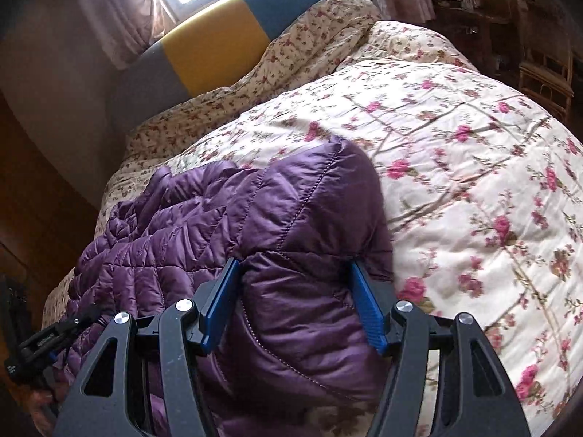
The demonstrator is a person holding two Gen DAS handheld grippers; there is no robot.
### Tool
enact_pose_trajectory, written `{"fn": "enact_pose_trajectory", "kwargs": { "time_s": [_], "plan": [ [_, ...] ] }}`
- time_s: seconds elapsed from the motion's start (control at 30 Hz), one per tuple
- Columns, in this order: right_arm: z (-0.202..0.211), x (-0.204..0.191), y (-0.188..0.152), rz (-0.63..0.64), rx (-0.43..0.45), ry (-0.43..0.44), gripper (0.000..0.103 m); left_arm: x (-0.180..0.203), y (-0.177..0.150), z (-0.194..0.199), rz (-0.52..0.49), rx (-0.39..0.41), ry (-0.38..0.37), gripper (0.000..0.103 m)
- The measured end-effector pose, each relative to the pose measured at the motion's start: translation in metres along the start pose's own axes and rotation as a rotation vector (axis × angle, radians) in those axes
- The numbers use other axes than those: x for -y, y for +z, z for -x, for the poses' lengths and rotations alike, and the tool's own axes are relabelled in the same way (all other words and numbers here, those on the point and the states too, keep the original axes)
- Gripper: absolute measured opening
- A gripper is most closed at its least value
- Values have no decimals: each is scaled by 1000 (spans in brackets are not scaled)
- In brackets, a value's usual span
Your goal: Fold large clothes
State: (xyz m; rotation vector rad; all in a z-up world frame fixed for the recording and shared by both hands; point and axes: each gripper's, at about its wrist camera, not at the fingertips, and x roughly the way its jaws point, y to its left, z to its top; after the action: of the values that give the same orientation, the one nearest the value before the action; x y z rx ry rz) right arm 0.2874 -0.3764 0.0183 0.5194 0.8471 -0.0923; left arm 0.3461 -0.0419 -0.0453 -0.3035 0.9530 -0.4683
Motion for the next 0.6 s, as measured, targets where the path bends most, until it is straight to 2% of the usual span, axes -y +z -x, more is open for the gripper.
{"fn": "enact_pose_trajectory", "kwargs": {
  "time_s": [0.17, 0.33, 0.5, 0.6],
  "plan": [
    [-14, -29, -2, 34, -10, 37, 61, -23, -3, 29, 45, 70, 45, 8],
    [-44, -70, -17, 125, -49, 47, 64, -52, -17, 45, 79, 87, 113, 8],
    [-76, -106, -38, 258, -90, -47, 69, -68, -29, 41, 99, 61, 143, 8],
    [-91, -113, -47, 324, -93, -113, 69, -73, -34, 38, 108, 58, 144, 8]
  ]
}}
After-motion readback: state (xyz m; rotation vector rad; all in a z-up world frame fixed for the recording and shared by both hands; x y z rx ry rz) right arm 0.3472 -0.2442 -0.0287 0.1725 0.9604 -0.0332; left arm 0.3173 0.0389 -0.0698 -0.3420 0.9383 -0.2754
